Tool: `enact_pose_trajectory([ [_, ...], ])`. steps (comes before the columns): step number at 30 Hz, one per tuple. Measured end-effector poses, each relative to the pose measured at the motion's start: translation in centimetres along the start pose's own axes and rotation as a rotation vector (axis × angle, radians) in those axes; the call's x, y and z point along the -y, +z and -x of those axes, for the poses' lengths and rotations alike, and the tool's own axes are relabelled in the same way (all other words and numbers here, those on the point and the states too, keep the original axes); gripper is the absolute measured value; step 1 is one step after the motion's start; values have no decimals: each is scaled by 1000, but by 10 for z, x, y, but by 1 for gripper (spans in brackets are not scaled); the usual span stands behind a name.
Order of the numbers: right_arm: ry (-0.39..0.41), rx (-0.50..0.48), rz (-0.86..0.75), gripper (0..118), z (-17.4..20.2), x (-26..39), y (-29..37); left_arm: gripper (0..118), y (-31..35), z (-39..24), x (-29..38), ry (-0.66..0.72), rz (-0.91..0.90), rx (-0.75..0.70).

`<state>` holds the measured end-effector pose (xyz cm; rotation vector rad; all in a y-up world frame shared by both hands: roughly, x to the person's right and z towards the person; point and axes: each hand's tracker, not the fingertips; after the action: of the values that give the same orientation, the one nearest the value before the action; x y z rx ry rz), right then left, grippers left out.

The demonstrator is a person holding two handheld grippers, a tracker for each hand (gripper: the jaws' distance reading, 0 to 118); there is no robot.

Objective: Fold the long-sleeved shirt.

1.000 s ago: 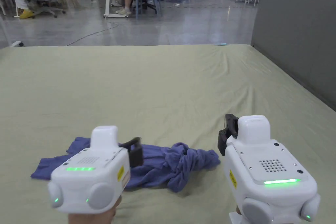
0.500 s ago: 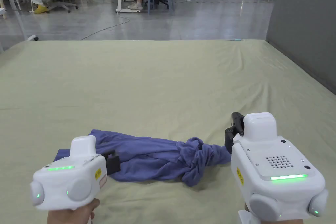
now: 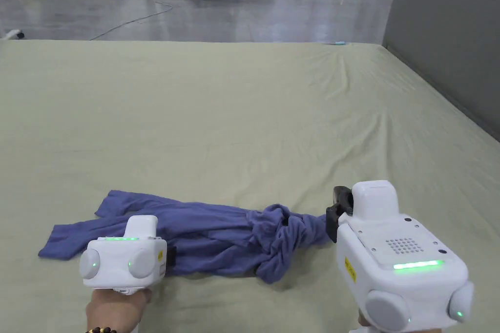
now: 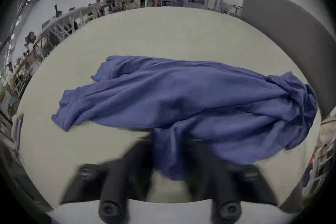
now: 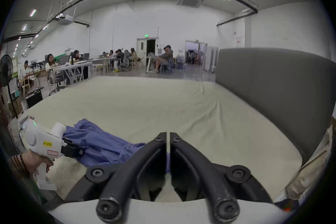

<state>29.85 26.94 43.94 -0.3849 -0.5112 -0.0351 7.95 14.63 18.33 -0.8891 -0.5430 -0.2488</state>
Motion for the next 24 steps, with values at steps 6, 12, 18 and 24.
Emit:
enact_pose_trajectory([
  [6, -35, -55, 330, 97, -13, -7, -83, 0, 19, 6, 2, 60, 2, 61],
  [12, -30, -151, 551, 87, -1, 11, -153, 0, 17, 12, 9, 65, 2, 69],
  [18, -48, -132, 643, 9, 3, 25, -171, 0, 39, 23, 2, 105, -56, 108],
  [24, -182, -181, 421, 9, -26, -33, -129, 0, 127, 41, -63, 150, -319, 200],
])
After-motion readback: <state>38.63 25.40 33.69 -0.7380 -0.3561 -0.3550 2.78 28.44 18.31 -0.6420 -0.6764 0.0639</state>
